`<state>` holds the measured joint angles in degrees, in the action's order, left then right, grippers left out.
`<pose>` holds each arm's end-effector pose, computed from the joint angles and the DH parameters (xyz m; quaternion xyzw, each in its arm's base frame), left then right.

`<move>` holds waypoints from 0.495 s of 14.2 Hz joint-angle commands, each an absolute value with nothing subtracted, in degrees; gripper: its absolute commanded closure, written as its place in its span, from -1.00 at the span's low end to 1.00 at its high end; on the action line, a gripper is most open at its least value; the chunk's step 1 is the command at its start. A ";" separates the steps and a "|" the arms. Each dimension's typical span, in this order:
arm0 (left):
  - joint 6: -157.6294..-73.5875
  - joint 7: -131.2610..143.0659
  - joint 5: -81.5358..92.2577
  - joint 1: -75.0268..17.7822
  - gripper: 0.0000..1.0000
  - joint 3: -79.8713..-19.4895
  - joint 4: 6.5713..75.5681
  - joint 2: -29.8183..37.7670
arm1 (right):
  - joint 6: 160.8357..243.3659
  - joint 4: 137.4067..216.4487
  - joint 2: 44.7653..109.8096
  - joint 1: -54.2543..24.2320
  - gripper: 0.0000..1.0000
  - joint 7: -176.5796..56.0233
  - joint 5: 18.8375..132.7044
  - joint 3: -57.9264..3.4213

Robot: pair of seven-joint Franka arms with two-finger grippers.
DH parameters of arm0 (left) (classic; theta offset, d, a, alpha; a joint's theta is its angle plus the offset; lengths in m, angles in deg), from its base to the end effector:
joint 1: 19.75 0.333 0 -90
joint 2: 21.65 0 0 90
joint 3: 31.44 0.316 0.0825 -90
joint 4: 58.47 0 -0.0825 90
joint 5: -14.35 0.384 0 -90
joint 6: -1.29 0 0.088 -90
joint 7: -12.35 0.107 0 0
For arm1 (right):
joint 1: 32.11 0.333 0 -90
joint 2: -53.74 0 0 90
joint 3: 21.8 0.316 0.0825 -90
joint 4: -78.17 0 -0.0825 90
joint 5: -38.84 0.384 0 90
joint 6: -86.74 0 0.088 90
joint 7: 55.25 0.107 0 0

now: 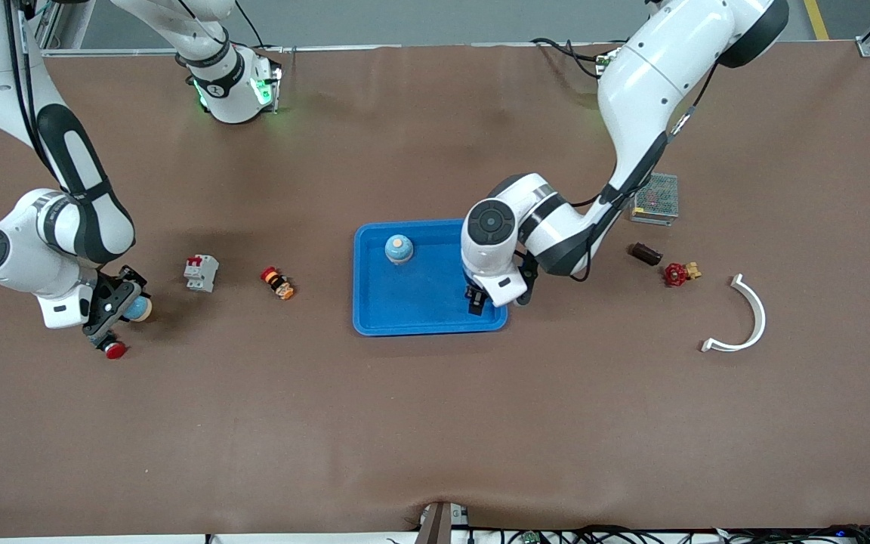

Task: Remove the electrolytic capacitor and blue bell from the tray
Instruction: 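Grasp the second capacitor with the left gripper while the right gripper holds the bell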

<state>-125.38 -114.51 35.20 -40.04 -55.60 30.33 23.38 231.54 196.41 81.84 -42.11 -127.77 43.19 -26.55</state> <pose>0.5356 -0.4482 0.2097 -0.7910 -0.6114 0.0075 0.0211 0.5689 -0.1504 0.1906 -0.8881 -0.4595 0.0074 0.0098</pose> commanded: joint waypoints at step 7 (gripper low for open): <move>-126.41 -118.60 36.06 -42.07 -0.35 -54.56 27.31 26.43 | 233.70 199.90 79.93 -43.97 0.20 -129.34 44.55 -25.32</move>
